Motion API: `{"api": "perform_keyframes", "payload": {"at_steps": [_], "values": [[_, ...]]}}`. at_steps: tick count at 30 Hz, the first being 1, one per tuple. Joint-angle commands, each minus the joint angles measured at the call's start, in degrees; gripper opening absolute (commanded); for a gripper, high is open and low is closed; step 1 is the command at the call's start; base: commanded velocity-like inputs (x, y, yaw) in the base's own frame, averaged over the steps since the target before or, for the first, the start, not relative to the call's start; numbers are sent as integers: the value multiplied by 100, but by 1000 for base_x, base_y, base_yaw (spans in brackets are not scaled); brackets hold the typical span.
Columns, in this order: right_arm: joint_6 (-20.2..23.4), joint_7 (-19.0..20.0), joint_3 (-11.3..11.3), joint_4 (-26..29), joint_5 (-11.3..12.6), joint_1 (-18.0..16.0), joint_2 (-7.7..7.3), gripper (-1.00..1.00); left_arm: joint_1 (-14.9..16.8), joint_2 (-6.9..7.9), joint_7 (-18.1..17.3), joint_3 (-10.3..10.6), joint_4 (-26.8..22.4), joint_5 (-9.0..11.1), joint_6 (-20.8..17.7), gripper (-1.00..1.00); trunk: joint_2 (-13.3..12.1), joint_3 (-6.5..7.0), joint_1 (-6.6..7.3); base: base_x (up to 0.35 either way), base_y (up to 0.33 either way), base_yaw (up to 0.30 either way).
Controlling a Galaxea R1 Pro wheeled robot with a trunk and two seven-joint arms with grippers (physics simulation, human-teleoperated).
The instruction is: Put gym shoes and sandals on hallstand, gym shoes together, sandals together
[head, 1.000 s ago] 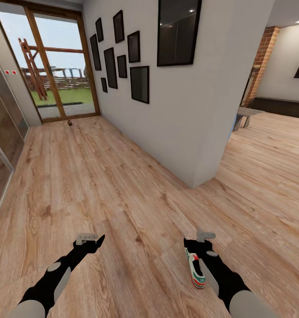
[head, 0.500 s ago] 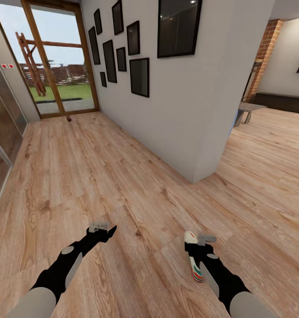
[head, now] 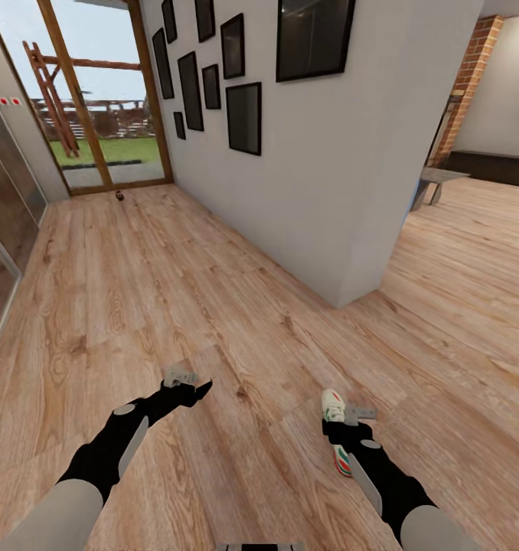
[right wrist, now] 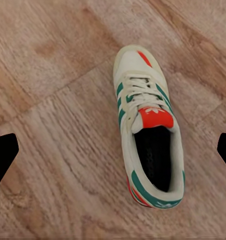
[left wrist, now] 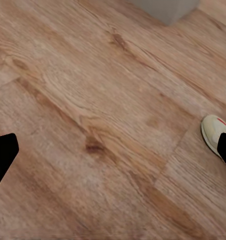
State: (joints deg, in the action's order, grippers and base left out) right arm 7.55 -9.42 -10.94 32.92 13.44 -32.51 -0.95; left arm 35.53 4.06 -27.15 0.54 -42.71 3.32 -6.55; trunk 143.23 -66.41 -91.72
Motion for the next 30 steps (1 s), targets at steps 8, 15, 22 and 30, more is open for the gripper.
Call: {"api": "perform_keyframes", "payload": {"at_steps": [8,15,22,30], "values": [[30,-51,-48,13,53,-3,-18,100,-27,8,-56,41,-13,37,-58,100,7,-145,-6,0,0,-75],[35,-51,-48,22,54,-1,-14,100,-42,11,-15,21,-3,21,-10,100,7,-170,-6,6,-1,-54],[36,-51,-48,26,47,-1,-22,100,-45,14,15,3,12,25,16,100,7,-174,-6,139,-113,-9],[36,-51,-48,30,45,-1,-27,100,-46,11,18,7,8,28,22,100,7,-174,-6,142,-162,-1]]}}
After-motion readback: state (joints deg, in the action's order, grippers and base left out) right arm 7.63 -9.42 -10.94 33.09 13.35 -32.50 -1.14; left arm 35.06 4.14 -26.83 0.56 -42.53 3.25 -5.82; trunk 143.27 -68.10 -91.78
